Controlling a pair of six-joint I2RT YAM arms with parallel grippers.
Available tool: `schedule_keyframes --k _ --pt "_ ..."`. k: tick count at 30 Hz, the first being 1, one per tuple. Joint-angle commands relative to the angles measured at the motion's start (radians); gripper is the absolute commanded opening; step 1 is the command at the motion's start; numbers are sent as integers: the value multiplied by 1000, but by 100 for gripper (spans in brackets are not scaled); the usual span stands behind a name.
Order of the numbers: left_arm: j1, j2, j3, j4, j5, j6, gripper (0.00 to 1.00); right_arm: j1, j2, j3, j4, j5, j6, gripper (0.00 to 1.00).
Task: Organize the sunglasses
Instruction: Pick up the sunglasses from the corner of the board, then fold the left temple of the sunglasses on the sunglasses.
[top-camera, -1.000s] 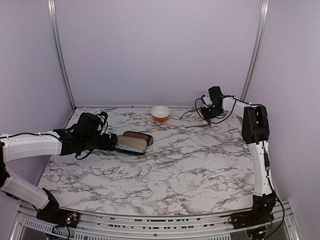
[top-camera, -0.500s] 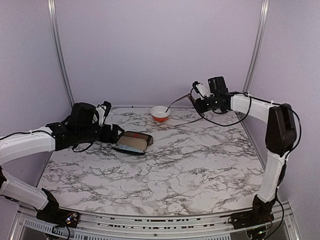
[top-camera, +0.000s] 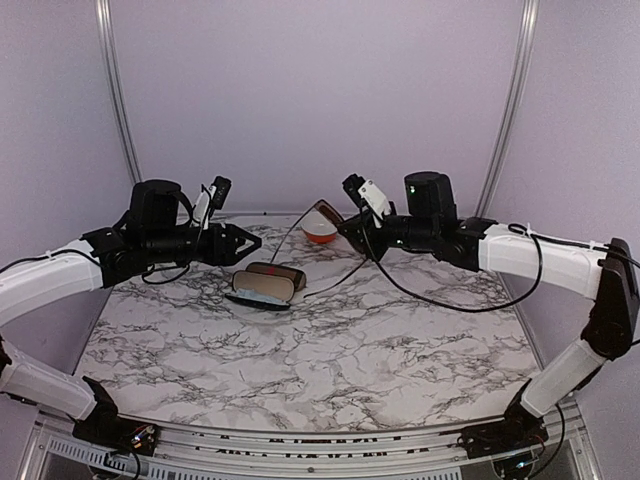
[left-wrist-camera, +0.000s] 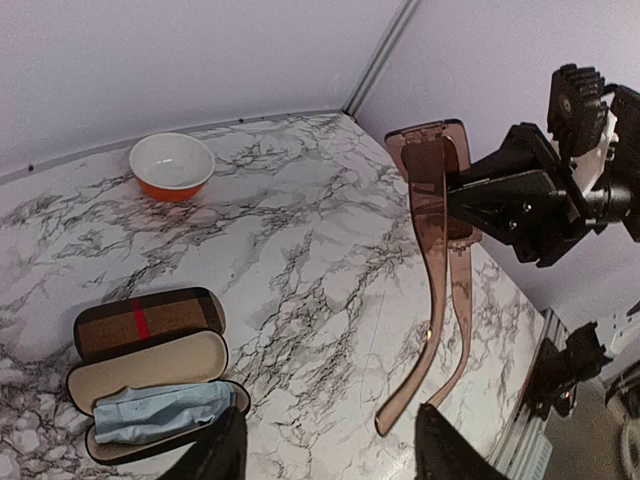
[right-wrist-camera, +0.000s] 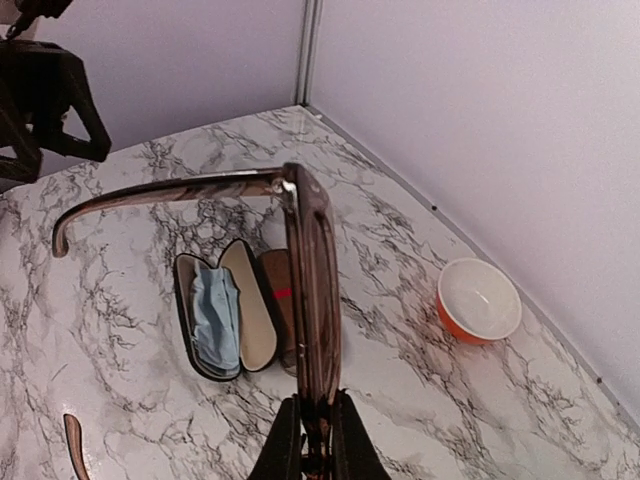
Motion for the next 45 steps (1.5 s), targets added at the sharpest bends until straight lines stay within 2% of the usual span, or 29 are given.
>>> schedule_keyframes --k 1,5,10,16,23,32,45 --pt "2 4 -3 94 178 -60 47 80 -56 -37 116 -21 -46 6" --pt "1 5 -14 98 203 -86 26 129 -72 -50 137 2 -48 6" --pt "1 6 -33 99 208 -118 16 160 -62 -36 131 48 -63 6" --pt "-17 13 -30 90 162 -116 15 192 -33 0 101 109 -74 5" --pt "-88 60 9 35 38 -80 15 237 18 58 34 228 -70 5" --pt "-130 164 60 -21 -125 -101 16 242 59 86 3 297 -39 4" --pt "-152 308 180 -77 -182 -107 16 271 100 116 -29 376 -4 5"
